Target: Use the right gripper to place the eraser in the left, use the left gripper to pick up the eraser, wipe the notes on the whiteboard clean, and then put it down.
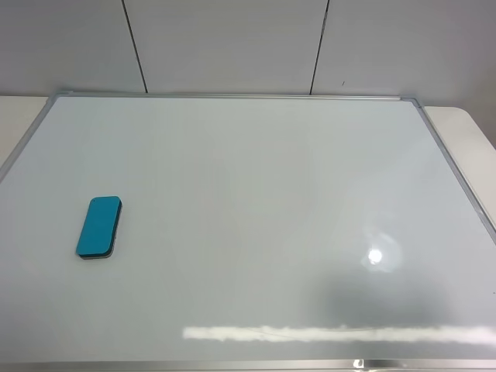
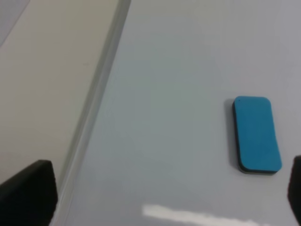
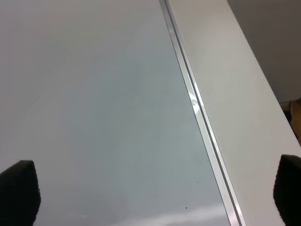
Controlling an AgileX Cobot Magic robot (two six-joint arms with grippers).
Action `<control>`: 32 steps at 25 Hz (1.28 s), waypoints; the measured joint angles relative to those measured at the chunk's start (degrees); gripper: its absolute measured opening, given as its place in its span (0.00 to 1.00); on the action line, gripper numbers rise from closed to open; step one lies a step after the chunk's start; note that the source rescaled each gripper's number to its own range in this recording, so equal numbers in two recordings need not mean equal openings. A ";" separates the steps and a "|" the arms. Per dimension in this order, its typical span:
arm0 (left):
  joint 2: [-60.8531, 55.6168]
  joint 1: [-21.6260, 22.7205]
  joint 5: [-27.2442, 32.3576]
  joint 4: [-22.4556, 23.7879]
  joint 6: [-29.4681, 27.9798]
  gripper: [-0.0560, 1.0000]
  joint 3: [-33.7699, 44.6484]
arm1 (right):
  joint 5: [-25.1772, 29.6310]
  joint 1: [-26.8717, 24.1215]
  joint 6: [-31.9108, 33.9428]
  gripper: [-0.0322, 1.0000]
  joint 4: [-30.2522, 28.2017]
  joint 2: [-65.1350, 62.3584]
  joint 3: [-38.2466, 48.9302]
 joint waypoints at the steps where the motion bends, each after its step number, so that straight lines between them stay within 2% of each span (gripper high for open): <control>1: 0.00 0.00 0.00 0.00 0.00 1.00 0.00 | 0.00 0.00 0.00 1.00 0.00 0.00 0.00; 24: 0.00 -0.08 0.00 0.00 0.06 1.00 0.00 | 0.00 0.00 0.00 1.00 0.00 0.00 0.00; 29: 0.00 -5.09 0.00 0.00 0.06 1.00 0.00 | 0.00 0.00 0.00 1.00 0.00 0.00 0.00; 32: 0.00 -6.14 0.00 0.00 0.06 1.00 0.00 | 0.00 0.00 0.00 1.00 0.00 0.00 0.00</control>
